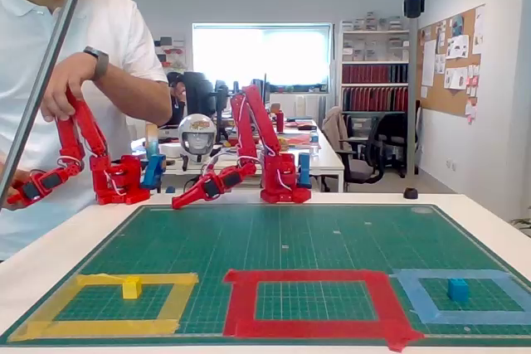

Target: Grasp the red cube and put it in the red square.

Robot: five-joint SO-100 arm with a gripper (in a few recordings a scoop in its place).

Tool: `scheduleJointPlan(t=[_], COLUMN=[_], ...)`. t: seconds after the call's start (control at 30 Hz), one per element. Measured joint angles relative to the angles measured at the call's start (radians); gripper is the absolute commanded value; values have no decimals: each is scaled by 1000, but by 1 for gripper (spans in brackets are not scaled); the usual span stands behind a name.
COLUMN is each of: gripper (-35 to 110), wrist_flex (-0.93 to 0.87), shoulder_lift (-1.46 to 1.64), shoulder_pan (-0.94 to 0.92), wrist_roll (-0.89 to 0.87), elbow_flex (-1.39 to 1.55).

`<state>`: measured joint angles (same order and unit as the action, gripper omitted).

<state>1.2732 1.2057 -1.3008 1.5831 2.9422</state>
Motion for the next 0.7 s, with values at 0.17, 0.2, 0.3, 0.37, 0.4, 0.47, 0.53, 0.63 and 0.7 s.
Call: scheduleJointPlan(t=[0.17,0.2,0.3,0.37,0.4,0.47,0.53,0.63,0.7], gripper=[-1,-1,-1,-1,-1,-1,-1,-1,-1], wrist_flex=[3,6,6,6,-8,-78,-193,-403,-555], shoulder_lift=[0,0,0,0,2,26,66,109,124], shoulder_pan=[0,0,20,48,64,110,155,224,284], wrist_roll=[0,0,0,0,-2,-2,-3,-29,-61], elbow_flex=[0,0,-17,-57,-84,-147,-232,-397,-518])
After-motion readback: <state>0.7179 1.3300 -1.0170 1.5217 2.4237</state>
